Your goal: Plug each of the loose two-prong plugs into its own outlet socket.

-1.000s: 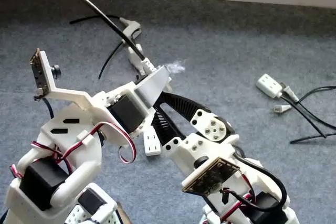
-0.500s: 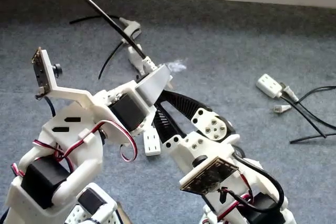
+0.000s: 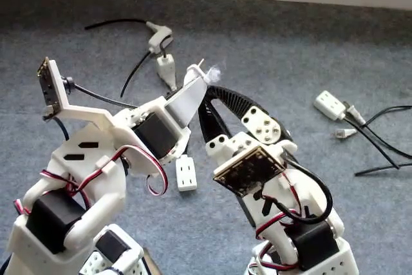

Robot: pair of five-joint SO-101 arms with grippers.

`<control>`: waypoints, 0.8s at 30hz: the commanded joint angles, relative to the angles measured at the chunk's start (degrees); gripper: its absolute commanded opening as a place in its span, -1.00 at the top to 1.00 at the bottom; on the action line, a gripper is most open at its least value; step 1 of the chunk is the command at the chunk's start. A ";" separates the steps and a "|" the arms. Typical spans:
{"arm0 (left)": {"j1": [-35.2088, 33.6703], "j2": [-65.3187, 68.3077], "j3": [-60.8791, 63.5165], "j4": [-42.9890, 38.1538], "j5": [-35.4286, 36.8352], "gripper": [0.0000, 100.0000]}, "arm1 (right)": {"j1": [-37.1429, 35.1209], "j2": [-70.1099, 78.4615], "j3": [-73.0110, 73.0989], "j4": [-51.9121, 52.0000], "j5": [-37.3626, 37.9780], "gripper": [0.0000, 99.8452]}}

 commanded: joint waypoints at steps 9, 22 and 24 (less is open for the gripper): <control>3.30 -1.54 -0.40 -0.09 -2.81 0.99 | 4.88 2.33 -0.66 -1.19 -0.18 0.98; -7.43 0.13 0.84 -2.55 -2.55 0.99 | 7.78 2.33 -16.57 20.44 10.73 0.98; -9.54 3.65 2.07 -5.71 -2.55 0.99 | 10.24 2.33 -17.36 20.35 10.73 0.98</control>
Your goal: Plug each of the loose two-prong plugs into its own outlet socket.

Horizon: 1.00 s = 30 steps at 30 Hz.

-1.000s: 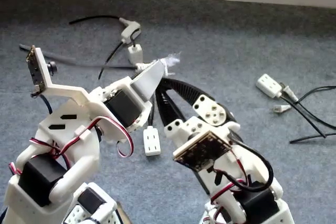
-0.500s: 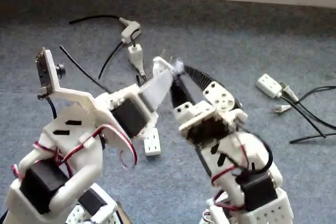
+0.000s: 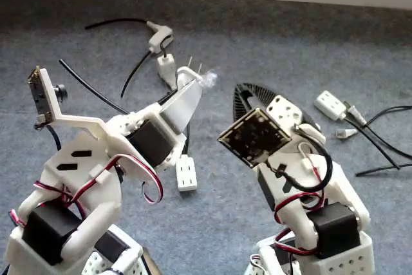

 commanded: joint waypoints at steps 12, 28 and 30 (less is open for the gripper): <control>-5.49 38.73 -27.21 16.00 -4.92 0.99 | 6.29 0.92 -8.13 0.48 -4.92 0.98; 1.54 7.43 0.57 -3.87 -21.45 0.99 | 8.75 0.92 -7.52 -3.74 -5.19 0.98; 2.07 1.63 11.65 -15.74 -23.65 0.99 | 8.75 0.92 -7.52 -3.91 -5.27 0.98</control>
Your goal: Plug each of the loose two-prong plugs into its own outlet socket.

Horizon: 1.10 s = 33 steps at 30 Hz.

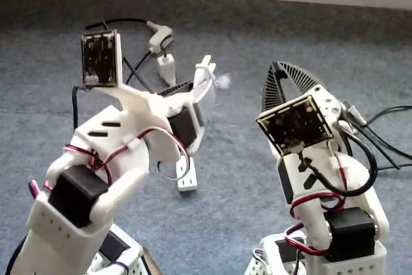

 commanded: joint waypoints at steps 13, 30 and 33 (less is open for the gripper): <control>7.34 -22.29 53.05 -66.02 -6.15 0.99 | 0.13 -0.22 -2.68 -3.82 -16.00 0.98; 16.22 -22.99 57.19 -71.47 -17.58 0.99 | -9.80 6.02 -0.57 -3.82 -17.93 0.98; 14.73 -22.99 57.19 -73.85 -17.58 0.99 | -7.78 11.38 -0.57 -3.91 -16.53 0.98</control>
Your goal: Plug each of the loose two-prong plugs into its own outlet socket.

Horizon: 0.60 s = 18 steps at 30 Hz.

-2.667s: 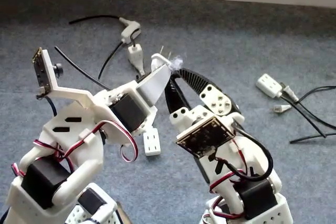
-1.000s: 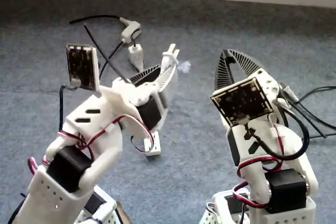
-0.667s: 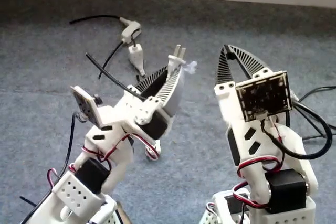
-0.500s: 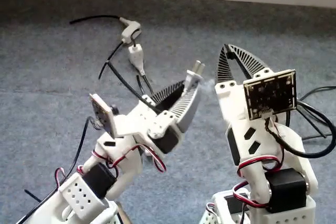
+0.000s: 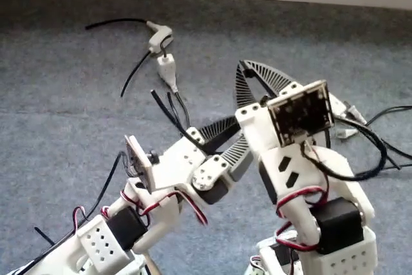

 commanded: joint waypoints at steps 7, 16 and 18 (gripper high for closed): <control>-3.03 -1.10 -0.22 -7.38 -0.18 0.99 | 7.34 6.55 -0.66 -3.21 1.67 0.98; -4.26 -1.10 1.01 -12.04 -0.09 0.99 | 9.63 6.46 -2.33 -2.95 1.85 0.98; -4.26 -1.10 2.07 -13.19 -0.09 0.99 | 9.54 6.37 -2.59 -2.77 1.58 0.98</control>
